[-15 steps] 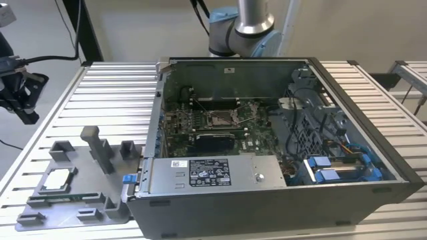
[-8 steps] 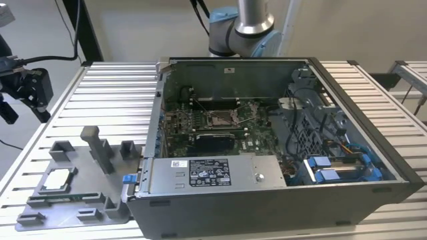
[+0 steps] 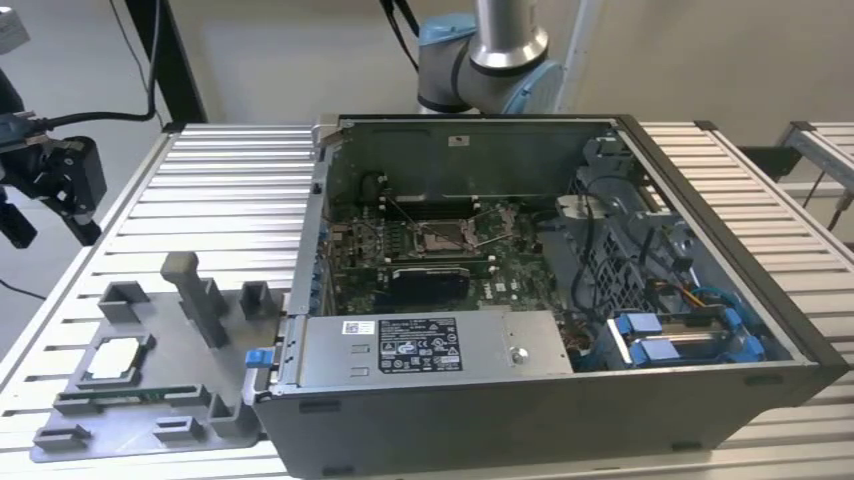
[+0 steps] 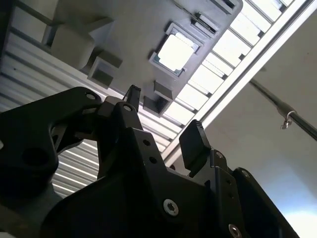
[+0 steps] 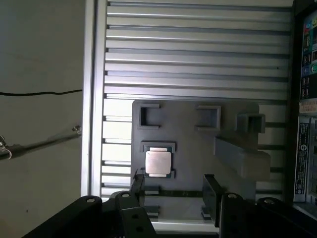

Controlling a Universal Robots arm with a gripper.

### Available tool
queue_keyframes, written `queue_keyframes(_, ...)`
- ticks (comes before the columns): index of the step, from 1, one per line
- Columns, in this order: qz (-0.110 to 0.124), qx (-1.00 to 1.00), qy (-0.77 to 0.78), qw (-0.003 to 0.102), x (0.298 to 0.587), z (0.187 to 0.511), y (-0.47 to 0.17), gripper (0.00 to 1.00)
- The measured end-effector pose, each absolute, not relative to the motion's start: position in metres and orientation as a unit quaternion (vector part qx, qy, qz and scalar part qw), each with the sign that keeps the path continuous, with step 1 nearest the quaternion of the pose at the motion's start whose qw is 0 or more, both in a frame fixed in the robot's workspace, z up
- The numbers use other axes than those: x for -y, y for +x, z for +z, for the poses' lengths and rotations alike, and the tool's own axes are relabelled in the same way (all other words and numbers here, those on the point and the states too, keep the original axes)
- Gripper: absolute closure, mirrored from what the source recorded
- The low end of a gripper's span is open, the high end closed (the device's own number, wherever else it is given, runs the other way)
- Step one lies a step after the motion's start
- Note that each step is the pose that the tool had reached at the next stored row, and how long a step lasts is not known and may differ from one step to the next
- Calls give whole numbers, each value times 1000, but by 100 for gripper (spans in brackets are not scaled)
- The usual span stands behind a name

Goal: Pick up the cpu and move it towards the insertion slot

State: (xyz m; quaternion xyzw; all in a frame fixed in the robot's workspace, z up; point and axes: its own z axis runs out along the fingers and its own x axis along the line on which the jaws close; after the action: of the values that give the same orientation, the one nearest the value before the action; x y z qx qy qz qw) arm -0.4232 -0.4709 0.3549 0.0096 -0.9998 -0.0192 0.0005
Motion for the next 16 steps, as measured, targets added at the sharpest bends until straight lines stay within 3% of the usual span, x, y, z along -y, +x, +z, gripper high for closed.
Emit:
queue_keyframes(2,-19,1000,10,0,471,355,-423,100)
queue_keyframes(3,-19,1000,10,0,471,355,-423,0)
queue_keyframes(16,-19,1000,10,0,471,354,-424,0)
